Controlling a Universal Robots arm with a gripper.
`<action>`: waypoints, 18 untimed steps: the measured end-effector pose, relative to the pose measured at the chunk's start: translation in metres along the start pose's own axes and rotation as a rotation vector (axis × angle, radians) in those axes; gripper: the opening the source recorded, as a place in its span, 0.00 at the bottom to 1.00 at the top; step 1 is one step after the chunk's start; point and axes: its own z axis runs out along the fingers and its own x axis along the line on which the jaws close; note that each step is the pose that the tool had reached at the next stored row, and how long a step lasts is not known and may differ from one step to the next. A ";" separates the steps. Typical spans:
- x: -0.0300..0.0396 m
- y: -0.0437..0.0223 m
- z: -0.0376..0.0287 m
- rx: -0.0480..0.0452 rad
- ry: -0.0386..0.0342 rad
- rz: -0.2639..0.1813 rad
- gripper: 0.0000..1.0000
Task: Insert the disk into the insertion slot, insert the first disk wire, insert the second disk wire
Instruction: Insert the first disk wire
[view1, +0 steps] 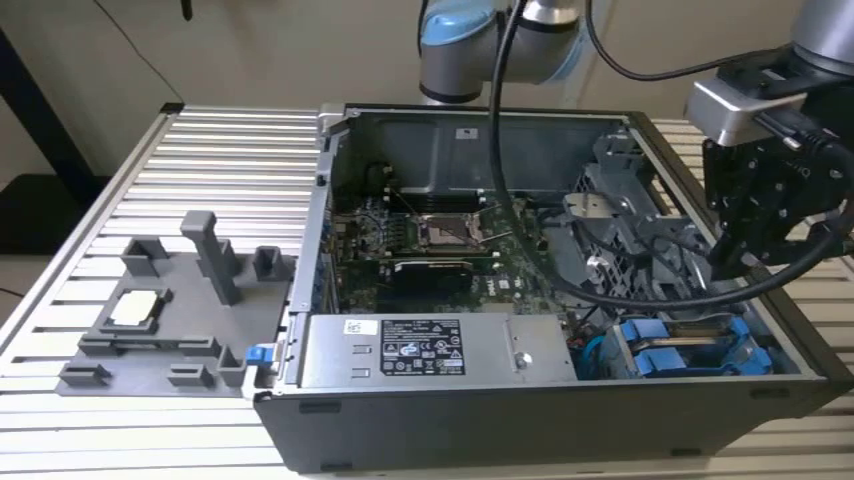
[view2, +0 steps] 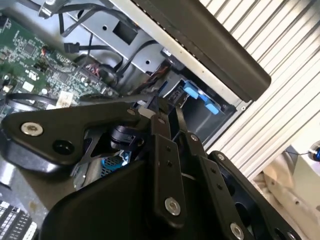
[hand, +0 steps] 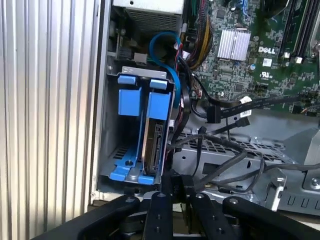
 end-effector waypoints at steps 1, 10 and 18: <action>0.0002 -0.0013 0.0002 -0.0173 -0.0021 0.000 0.19; 0.0031 -0.0035 0.0055 -0.0533 -0.0202 0.008 0.19; 0.0065 -0.0048 0.0062 -0.0774 -0.0279 0.009 0.19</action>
